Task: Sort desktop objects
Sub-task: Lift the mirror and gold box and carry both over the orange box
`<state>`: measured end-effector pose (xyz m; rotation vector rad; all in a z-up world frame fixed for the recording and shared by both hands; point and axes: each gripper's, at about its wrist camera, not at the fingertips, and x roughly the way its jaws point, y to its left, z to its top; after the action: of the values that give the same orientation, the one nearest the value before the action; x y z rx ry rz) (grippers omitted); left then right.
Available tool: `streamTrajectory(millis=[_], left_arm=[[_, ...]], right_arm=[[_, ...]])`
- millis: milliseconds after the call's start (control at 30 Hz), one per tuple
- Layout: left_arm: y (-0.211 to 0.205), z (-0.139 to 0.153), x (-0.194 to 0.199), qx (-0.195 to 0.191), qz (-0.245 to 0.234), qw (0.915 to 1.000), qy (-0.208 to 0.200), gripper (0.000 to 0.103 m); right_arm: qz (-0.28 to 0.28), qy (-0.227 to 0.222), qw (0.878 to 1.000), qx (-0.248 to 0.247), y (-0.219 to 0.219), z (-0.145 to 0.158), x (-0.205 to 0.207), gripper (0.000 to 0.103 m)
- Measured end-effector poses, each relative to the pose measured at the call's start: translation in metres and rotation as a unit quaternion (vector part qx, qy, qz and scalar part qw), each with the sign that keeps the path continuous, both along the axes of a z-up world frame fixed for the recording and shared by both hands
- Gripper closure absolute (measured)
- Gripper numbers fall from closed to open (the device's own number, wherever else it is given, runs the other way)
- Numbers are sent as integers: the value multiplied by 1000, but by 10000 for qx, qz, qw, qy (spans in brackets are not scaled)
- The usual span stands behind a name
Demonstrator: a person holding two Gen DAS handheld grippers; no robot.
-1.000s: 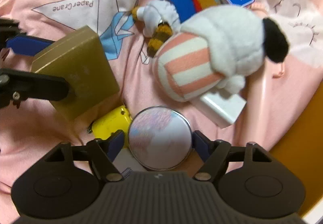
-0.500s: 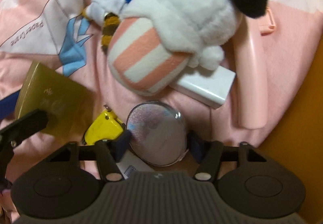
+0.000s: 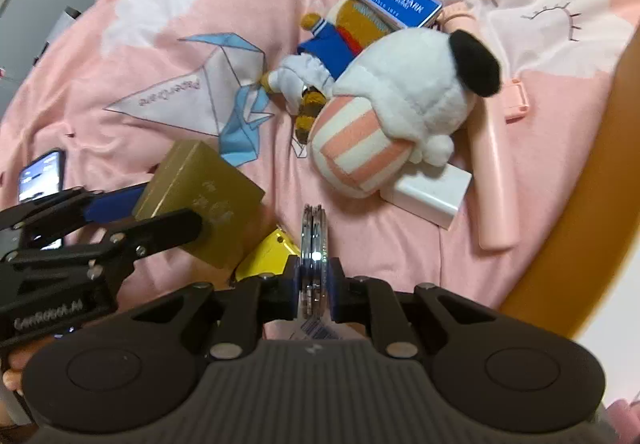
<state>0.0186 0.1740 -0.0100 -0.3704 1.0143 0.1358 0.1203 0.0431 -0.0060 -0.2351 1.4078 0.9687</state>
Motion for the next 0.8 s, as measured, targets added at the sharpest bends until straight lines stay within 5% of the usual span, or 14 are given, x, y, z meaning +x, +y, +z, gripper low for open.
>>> streamTrajectory(millis=[233, 267, 433, 633, 800], left_arm=[[-21, 25, -8, -231, -160, 9988, -399, 50], [-27, 32, -8, -224, -234, 9983, -494, 50], [-61, 62, -7, -187, -647, 9929, -981, 50], [-105, 71, 1, -348, -1266, 9828, -1297, 50], [-128, 61, 8, -562, -1599, 9759, -1375, 50]], right_arm=[[-558, -185, 9938, 941, -104, 71, 13, 89], [-660, -255, 9918, 1060, -107, 49, 3, 89], [-1361, -643, 9757, 1590, -173, 102, -5, 89], [-2226, -1117, 9582, 1405, -224, 112, -12, 89], [-2679, -1074, 9509, 1122, -257, 106, -19, 89]])
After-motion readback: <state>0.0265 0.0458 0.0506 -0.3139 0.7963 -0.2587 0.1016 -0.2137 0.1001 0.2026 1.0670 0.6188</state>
